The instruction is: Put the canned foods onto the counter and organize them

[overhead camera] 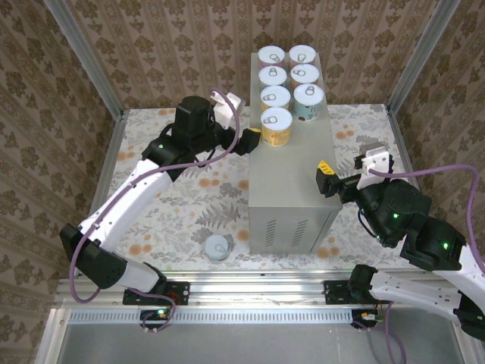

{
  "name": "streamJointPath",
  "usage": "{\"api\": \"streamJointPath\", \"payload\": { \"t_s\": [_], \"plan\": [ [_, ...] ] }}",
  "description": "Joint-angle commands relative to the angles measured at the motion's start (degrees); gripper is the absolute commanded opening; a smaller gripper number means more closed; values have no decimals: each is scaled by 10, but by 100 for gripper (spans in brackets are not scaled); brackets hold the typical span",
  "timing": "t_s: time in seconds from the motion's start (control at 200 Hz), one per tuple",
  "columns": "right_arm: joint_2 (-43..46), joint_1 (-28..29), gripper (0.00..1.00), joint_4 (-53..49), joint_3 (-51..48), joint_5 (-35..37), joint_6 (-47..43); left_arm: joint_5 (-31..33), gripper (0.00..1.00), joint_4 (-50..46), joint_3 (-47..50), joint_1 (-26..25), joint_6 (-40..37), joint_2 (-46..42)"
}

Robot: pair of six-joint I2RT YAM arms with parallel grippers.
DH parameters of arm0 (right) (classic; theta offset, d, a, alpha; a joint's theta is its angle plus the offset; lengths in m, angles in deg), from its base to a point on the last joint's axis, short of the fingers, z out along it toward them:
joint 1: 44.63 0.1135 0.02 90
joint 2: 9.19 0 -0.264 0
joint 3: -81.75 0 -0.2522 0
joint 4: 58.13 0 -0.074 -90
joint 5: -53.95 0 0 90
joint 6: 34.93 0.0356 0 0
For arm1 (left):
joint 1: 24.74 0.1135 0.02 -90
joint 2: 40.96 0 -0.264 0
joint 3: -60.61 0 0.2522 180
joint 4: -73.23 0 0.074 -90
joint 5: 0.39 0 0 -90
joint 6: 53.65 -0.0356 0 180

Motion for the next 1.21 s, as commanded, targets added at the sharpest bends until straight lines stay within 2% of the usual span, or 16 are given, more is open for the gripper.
{"api": "streamJointPath", "payload": {
  "t_s": [0.0,0.245,0.435,0.725,0.995,1.08,1.2],
  "plan": [
    [-1,-5,100,2,-6,-10,9,0,100,-18,-8,8,0,14],
    [0,-8,100,0,-5,-16,10,7,100,-19,-3,13,4,8],
    [-7,-10,100,-3,2,-35,-5,8,100,-19,26,27,18,-30],
    [-27,-11,100,-20,12,-77,-23,7,100,-84,61,40,13,-85],
    [-73,-12,100,-104,90,-200,-52,26,100,-225,124,40,38,-164],
    [-100,-12,100,-148,126,-259,-62,23,100,-263,162,39,77,-187],
    [-143,-12,100,-190,168,-336,-67,12,100,-263,252,30,152,-230]
  ]
}}
